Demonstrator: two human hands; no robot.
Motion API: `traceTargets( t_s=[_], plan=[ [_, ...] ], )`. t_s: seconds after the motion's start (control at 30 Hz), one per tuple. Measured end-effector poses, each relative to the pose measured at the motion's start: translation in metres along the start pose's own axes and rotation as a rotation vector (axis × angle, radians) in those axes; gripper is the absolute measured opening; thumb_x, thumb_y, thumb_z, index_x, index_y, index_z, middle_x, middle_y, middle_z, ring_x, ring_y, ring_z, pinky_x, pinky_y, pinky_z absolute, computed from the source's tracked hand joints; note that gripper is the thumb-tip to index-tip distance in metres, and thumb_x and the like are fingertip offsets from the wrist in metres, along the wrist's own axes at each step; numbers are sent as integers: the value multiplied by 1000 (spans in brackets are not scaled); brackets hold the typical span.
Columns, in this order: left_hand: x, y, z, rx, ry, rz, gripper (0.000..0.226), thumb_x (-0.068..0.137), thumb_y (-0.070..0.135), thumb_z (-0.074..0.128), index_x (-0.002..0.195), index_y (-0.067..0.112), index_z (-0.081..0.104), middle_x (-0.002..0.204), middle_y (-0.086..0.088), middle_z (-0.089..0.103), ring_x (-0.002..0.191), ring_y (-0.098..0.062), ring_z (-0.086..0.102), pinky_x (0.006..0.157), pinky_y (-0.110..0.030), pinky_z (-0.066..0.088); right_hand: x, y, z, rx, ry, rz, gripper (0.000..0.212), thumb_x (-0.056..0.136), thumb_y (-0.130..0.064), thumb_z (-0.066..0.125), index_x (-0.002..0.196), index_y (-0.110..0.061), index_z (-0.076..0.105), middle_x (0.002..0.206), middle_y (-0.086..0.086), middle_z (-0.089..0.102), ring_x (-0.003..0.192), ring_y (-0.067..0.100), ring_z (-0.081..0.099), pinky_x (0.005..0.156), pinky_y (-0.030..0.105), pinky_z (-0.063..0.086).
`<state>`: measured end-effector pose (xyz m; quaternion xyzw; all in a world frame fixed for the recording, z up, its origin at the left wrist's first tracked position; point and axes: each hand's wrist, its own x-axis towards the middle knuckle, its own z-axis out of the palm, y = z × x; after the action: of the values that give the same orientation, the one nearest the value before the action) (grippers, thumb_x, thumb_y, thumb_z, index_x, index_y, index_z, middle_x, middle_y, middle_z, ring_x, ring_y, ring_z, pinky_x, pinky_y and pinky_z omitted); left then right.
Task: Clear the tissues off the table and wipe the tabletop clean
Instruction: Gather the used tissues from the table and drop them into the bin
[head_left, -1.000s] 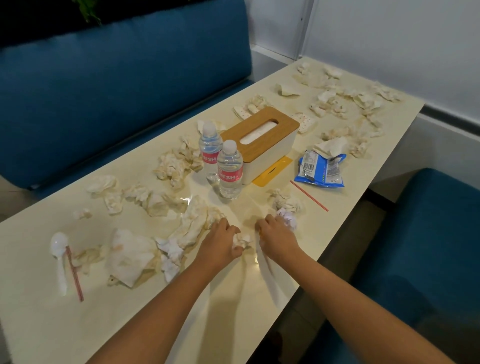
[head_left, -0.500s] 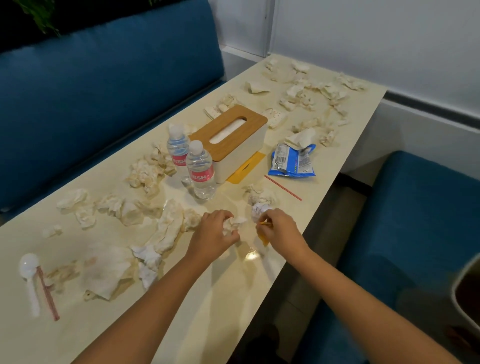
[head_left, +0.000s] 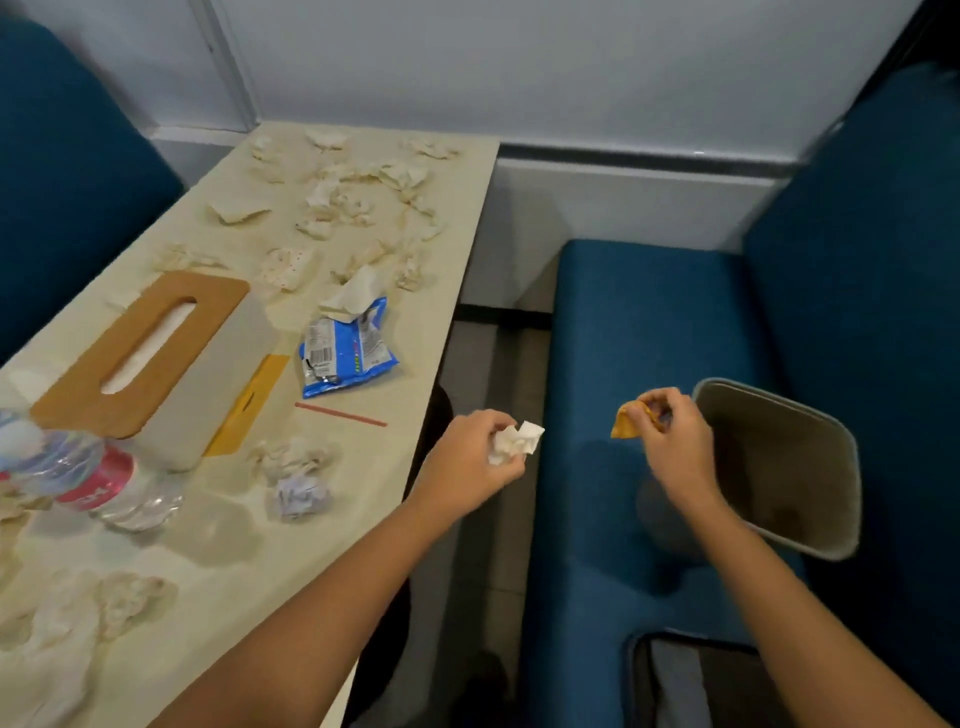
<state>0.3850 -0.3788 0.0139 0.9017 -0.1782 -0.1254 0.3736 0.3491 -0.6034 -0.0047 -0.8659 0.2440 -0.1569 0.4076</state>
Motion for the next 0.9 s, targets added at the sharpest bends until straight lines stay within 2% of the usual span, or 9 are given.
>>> traceTargets(
  t_s=[0.1, 0.2, 0.4, 0.6, 0.73, 0.8, 0.9],
  plan=[
    [25, 31, 31, 21, -73, 86, 38, 81, 28, 66, 117, 18, 57, 111, 4, 60, 101, -14, 52, 85, -35, 48, 9, 46, -34, -53, 100, 142, 11, 87, -15, 62, 94, -6, 60, 93, 14, 57, 87, 28, 54, 79, 34, 39],
    [48, 59, 62, 21, -123, 144, 36, 80, 28, 65, 114, 19, 57, 110, 6, 60, 100, -12, 50, 82, -30, 46, 11, 86, -59, -146, 134, 273, 13, 88, -16, 59, 97, -7, 60, 99, 18, 57, 92, 32, 54, 80, 35, 39],
    [85, 106, 122, 9, -224, 203, 36, 80, 33, 65, 113, 21, 56, 109, 6, 60, 100, -13, 52, 83, -34, 47, 14, 138, -82, -258, 102, 545, 27, 88, -17, 60, 112, -5, 59, 115, 22, 55, 103, 38, 55, 88, 40, 44],
    [109, 137, 175, -1, -301, 168, 42, 80, 37, 66, 118, 23, 54, 110, -3, 58, 100, -17, 55, 85, -37, 49, 16, 148, -102, -141, 226, 548, 23, 88, -9, 57, 109, -3, 61, 106, 21, 60, 98, 34, 57, 88, 35, 42],
    [116, 142, 194, -92, -363, 80, 59, 84, 37, 63, 136, 23, 40, 131, -4, 49, 120, -20, 47, 100, -35, 41, 19, 144, -110, -105, 273, 549, 23, 88, -9, 55, 110, -4, 61, 106, 19, 59, 99, 32, 55, 89, 33, 39],
    [115, 138, 195, -111, -361, 45, 64, 86, 38, 62, 141, 22, 33, 138, -3, 44, 127, -18, 40, 102, -33, 36, 20, 142, -111, -91, 271, 553, 23, 88, -9, 53, 110, -6, 60, 107, 17, 58, 100, 31, 55, 87, 32, 40],
    [113, 125, 186, -84, -335, 52, 59, 88, 36, 60, 140, 21, 36, 138, -3, 45, 129, -17, 39, 102, -32, 34, 25, 135, -106, -75, 247, 535, 21, 89, -11, 53, 109, -10, 60, 105, 13, 59, 98, 29, 56, 86, 34, 42]
  ],
)
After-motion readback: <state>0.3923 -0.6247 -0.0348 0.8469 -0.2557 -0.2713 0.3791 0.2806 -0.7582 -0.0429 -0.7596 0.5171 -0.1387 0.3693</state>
